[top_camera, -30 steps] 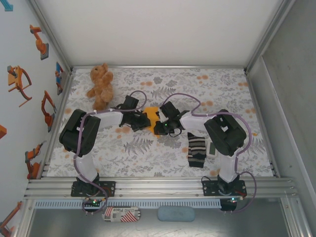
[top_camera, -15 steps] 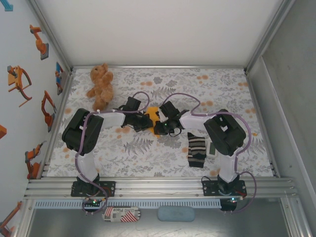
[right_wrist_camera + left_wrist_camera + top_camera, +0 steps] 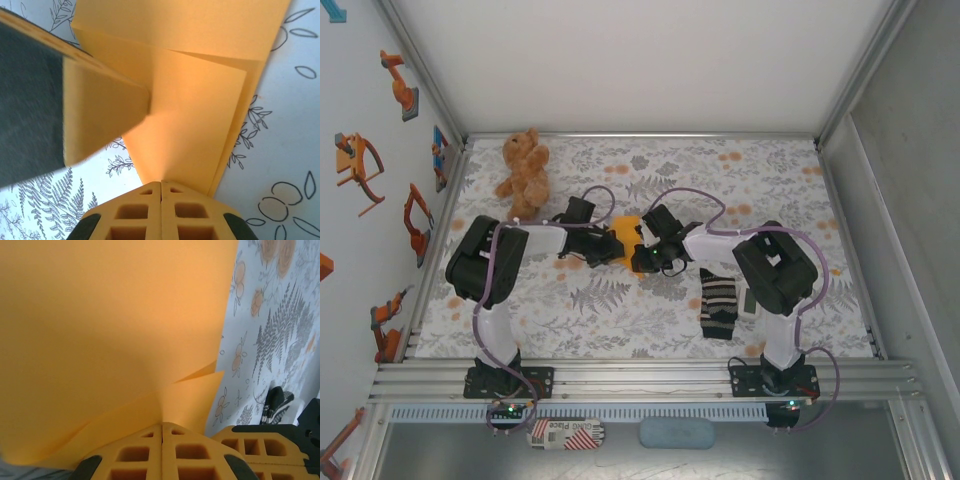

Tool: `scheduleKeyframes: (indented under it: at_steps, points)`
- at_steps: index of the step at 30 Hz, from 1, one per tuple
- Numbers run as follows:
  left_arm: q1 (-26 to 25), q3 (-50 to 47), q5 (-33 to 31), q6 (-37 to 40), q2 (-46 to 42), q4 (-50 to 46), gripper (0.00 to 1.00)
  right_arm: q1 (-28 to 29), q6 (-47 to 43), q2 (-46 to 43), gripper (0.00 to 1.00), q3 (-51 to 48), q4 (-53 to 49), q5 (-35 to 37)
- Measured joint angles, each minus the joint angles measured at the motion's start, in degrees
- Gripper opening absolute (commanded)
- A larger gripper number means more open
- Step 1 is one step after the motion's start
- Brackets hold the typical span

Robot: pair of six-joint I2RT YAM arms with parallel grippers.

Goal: Fold a paper plane with a square sheet of paper (pick it up from the middle)
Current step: Third fold the triangle at the center of the table, then fourth fold the wing at the center of the table.

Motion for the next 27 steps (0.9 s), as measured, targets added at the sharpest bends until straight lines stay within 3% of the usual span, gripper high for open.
scheduleKeyframes:
  at_steps: [5, 15, 21, 27]
  points:
    - [4.8, 1.4, -1.4, 1.9, 0.0, -2.7, 0.05, 0.1, -1.1, 0.0, 0.00, 0.1, -0.2, 0.5]
    - [6.7, 6.6, -14.7, 4.5, -1.5, -11.7, 0.06, 0.2, -1.2, -0.3, 0.00, 1.2, -3.5, 1.9]
    - [7.6, 4.2, -18.5, 2.7, -9.6, -11.7, 0.20, 0.2, 1.6, -2.3, 0.00, 1.2, -3.2, 3.5]
    - [7.3, -2.3, -17.4, -2.8, -18.8, -6.6, 0.38, 0.2, 11.5, -8.5, 0.17, -2.2, 9.4, 9.0]
